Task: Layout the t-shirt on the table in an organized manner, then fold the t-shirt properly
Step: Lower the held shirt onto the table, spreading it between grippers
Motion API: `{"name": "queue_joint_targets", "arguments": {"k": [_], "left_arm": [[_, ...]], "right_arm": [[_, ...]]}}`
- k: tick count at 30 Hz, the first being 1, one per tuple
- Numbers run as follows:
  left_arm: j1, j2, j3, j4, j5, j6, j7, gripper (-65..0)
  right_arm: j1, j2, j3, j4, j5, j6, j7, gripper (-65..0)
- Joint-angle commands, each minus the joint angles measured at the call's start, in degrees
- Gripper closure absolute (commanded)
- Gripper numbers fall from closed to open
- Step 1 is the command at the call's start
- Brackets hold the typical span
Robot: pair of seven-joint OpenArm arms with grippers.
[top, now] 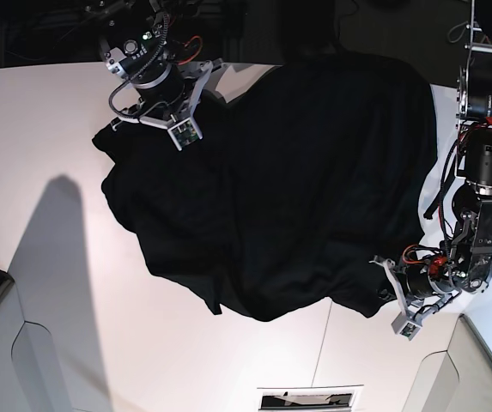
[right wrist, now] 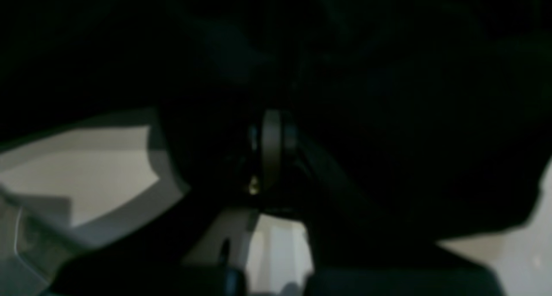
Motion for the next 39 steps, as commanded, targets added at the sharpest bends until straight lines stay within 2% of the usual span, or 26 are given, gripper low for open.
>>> {"name": "queue_joint_targets", "arguments": {"k": [1,5,10,15,17,20,25,33,39], "left_arm": [[0.0,-1.7,-0.3,2.5,-1.2,-0.3,-0.9,0.0],[7.1,-4.5,-0.3,6.0,-1.2,-0.3,-1.0,0.0],[13.4,-4.7,-0.4,6.0,-1.4,-0.3,-1.6,0.0],[16.5,-4.7,-0.4,6.0,-1.6,0.6,-2.9,0.0],[17.0,-4.7,-0.4,6.0,-0.6,0.6,-3.4,0.0],[17.0,-4.7,-0.4,6.0,1.9,0.9,-5.4,0.0],[16.8,-4.7,-0.4,5.6,8.5,6.1,-7.8,0.0],[10.1,-3.7,-0.4,-3.9,9.7,5.4,-7.8,0.0],[2.3,0.8,-0.4,-12.0,12.6,4.0,-7.8,0.0]], "right_arm": [[1.3,0.2,1.4,1.6,-0.3,-0.3,1.0,0.0],[6.2,-0.3,6.1,1.4,0.6,-0.3,1.2,0.0],[13.3,-1.9,12.4,-1.9,6.1,0.1,1.6,0.0],[19.8,-3.7,13.9,-13.0,9.6,5.2,6.6,0.0],[22.4,-4.7,14.0,-18.7,9.7,6.2,8.0,0.0],[26.3,-5.5,14.0,-26.8,9.7,8.3,9.7,0.0],[28.7,-5.2,14.7,-33.8,6.8,7.8,10.4,0.0],[28.2,-5.0,24.0,-33.8,6.1,7.8,8.6,0.0],[28.2,-5.0,29.9,-33.8,8.6,8.0,7.0,0.0]]}}
